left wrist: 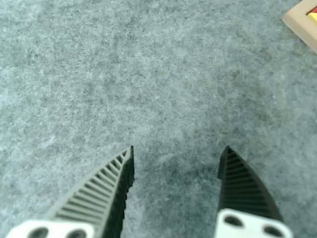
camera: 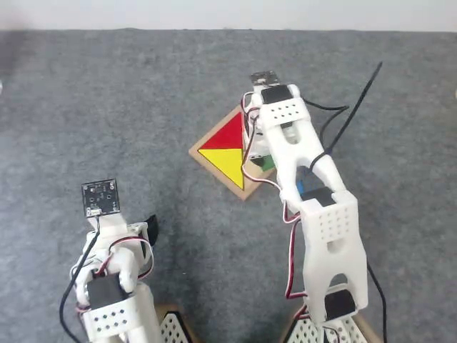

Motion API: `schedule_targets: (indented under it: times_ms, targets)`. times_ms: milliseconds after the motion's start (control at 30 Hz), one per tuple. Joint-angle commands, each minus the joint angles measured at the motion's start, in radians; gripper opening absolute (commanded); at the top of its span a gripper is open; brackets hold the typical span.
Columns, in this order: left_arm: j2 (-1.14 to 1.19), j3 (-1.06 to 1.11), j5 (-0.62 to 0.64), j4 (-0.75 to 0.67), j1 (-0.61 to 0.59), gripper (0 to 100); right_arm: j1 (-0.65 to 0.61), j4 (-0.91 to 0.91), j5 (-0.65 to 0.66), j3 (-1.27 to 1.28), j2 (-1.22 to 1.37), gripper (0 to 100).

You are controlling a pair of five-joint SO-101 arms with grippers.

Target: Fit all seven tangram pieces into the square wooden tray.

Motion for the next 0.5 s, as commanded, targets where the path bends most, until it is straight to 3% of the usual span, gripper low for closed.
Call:
schedule_targets:
  times_ms: [0, 233, 467]
  targets:
    - [-0.020, -0.022, 0.008, 0.005, -0.002, 27, 0.027, 0.019, 0.011, -0.044, -0.036, 34.3]
    - [-0.020, -0.022, 0.008, 0.005, -0.002, 27, 0.035, 0.025, 0.012, -0.049, -0.108, 34.3]
    - [-0.020, -0.022, 0.008, 0.005, -0.002, 27, 0.136, 0.010, 0.060, -0.049, -0.163, 34.3]
